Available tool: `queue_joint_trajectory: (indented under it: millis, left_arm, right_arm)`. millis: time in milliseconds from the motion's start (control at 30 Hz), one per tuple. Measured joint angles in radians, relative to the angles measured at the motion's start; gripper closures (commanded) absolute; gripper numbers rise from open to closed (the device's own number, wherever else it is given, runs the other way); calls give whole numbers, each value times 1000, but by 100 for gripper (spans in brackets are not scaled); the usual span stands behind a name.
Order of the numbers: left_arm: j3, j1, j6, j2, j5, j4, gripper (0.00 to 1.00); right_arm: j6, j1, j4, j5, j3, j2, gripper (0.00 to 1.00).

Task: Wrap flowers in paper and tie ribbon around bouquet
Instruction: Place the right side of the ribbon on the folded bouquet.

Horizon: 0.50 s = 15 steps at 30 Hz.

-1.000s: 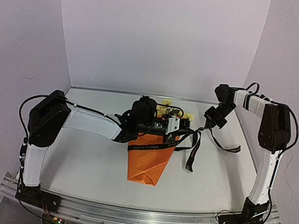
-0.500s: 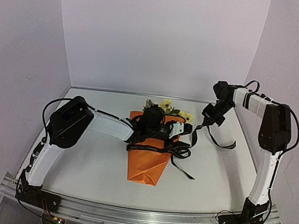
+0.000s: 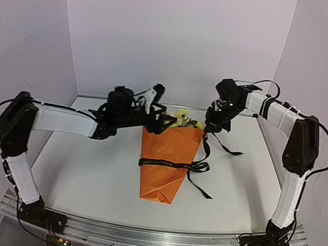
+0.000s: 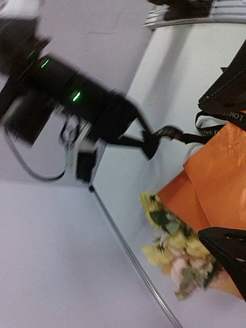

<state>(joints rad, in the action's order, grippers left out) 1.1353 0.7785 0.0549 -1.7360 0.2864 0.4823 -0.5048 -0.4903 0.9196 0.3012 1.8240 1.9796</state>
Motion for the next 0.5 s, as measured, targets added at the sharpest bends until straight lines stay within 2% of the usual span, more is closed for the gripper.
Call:
queue_joint_trajectory:
  millis: [100,200,333,433,500]
  left_arm:
    - [-140,-69,128,169,-70,-17,23]
    - [-231,-78,204,236,-102,-48,25]
    - [-286,-62,260,221,-103,-134,26]
    - [-302,-59,278,213,-103,-180,27]
    - [-307,-60,286,213,-104,-195,28]
  right_arm:
    - [123,-176,8,1,-29,-32,60]
    - [198,-312,27,6,-139,-75,35]
    - [231,-282,100,-27,-238,-98,22]
    - [216,-232,112,-61,-229,-102,21]
    - [189,-213,130,-92,-190,-101,24]
